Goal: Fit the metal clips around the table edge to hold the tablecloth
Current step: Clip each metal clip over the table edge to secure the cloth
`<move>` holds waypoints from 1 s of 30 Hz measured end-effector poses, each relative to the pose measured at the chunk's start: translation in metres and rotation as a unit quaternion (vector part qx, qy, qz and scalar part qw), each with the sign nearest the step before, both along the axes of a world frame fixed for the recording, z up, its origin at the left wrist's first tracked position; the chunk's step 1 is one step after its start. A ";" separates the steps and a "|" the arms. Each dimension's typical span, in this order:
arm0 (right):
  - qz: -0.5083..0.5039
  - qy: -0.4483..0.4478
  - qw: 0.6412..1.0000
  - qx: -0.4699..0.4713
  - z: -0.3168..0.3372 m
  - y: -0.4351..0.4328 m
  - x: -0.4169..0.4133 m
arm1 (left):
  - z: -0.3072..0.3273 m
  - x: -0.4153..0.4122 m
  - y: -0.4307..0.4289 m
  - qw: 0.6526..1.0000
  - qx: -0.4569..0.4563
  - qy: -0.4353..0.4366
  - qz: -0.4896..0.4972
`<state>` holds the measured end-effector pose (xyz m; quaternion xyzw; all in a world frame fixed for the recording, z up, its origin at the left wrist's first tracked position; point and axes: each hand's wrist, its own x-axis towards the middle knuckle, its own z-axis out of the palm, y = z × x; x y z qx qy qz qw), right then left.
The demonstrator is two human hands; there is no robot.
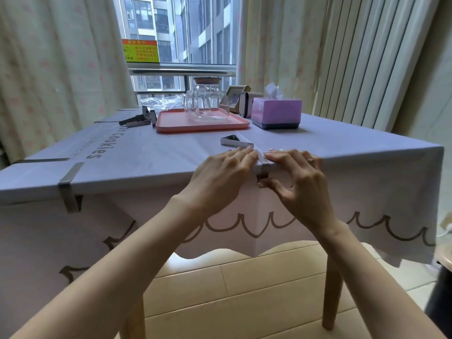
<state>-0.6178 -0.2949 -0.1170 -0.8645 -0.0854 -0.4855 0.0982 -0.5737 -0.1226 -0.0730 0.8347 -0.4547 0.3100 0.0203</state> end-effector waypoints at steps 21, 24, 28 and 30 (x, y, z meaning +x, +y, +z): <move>0.026 -0.037 0.999 0.028 0.000 -0.003 0.007 | 0.002 0.001 0.005 0.999 -0.015 -0.027 0.030; 0.019 -0.041 0.998 0.039 0.001 0.000 0.006 | 0.001 0.002 0.002 0.999 -0.019 -0.036 0.034; 0.010 -0.038 0.998 0.049 0.001 0.003 0.005 | -0.002 0.004 0.001 0.998 -0.010 -0.050 0.043; 0.015 -0.033 0.998 0.050 0.002 0.003 0.004 | -0.004 0.005 0.000 0.997 -0.011 -0.051 0.054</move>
